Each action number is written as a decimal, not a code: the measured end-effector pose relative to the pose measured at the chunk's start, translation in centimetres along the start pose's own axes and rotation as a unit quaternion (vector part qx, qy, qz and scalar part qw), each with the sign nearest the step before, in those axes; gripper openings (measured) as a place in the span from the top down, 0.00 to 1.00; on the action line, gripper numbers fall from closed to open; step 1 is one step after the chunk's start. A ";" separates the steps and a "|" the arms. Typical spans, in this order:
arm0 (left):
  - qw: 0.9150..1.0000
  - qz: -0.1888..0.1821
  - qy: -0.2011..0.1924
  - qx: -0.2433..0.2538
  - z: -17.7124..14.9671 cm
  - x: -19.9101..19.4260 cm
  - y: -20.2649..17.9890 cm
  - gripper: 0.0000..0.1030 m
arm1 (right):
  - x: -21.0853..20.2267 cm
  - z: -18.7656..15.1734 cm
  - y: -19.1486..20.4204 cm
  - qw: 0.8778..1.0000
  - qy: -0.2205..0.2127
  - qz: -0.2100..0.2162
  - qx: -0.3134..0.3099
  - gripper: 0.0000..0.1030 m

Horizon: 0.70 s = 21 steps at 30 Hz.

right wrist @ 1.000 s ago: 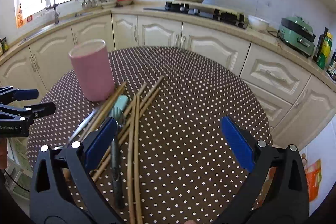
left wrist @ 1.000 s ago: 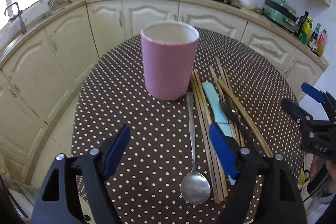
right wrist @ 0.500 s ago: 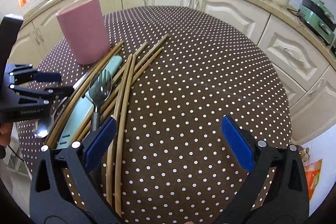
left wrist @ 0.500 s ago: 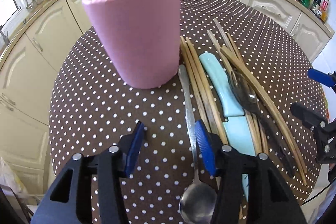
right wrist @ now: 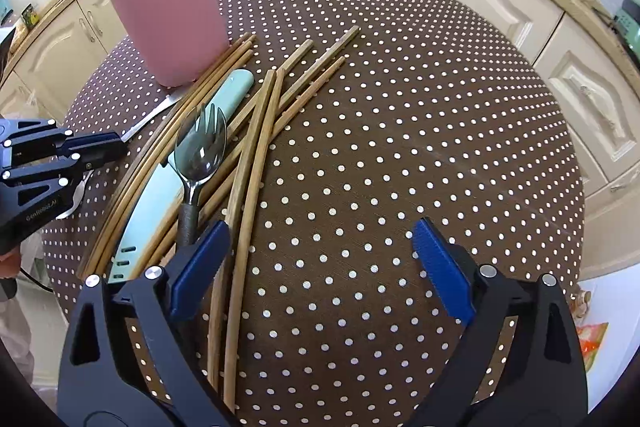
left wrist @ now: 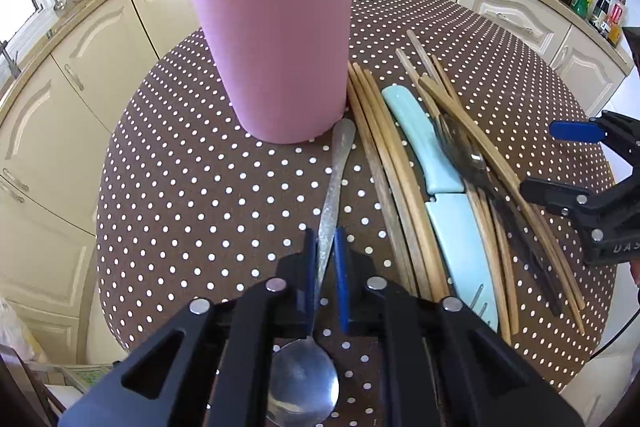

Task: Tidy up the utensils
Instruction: 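Grasp the steel spoon with the left gripper while the right gripper grasps a chopstick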

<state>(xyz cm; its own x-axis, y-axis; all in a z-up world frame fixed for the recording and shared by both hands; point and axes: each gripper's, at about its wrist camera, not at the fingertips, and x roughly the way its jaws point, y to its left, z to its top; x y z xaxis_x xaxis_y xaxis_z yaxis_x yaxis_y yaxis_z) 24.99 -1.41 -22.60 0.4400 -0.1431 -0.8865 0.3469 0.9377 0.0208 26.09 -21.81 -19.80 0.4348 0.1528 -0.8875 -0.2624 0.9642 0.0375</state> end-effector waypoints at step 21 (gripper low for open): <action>1.000 -0.010 0.020 -0.009 -1.8 -1.2 0.6 0.93 | 1.4 4.0 -0.5 0.996 0.073 0.042 -0.016 0.51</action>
<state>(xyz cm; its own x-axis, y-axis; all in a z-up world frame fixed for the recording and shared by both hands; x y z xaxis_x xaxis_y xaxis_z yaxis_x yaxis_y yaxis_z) 23.22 -0.14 -22.34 0.3993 -0.1494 -0.9046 0.3407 0.9402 -0.0049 30.21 -21.18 -19.21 0.2807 0.1964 -0.9395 -0.3200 0.9420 0.1013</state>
